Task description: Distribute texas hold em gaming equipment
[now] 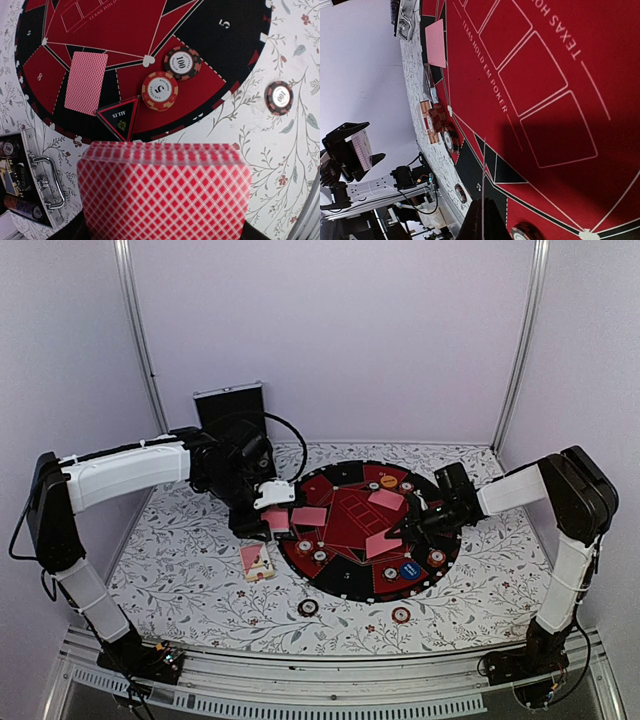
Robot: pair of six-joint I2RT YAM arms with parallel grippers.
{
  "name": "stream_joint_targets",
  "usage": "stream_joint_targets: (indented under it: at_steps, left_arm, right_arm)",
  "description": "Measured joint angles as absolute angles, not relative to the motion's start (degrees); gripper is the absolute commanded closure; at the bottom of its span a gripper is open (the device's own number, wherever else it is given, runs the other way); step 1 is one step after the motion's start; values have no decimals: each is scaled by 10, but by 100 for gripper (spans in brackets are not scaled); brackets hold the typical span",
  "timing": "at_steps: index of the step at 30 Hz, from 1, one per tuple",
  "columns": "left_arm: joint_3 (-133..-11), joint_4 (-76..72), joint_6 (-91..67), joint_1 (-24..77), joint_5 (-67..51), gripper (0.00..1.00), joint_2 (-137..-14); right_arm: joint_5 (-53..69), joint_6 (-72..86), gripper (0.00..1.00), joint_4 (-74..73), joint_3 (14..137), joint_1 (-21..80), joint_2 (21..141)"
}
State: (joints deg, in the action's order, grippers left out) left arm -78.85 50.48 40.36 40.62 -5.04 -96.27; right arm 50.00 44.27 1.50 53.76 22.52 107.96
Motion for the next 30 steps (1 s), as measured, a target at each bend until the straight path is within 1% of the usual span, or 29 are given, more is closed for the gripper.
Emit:
stream_joint_targets:
  at_steps: [6,12,15,18,21,26,30]
  left_arm:
    - [-788,505,403,406,-51,100,-963]
    - [-788,507,404,406,-51,100,-963]
    - [-788,508,404,406,-51,100,-963]
    - [-788,508,404,406,-51,100,-963]
    - [-788,510,404,406,-53,100,-963]
    - [-788,514,404,406,-54,100,-963]
    - [-788,515,403,406,-55,100,-963]
  right_arm:
    - [455,369,97,-54,585,224,1100]
    - [414,329,96,-106,600,224,1111]
    - [388,311,92,-129,603,224,1111]
    - [369,298,81,-142,603,224,1111]
    - [358,290,65,-148,604,224,1106]
    - [333,280,53,-166,609,226,1090]
    - [303,276,39,-190,622,226,1082]
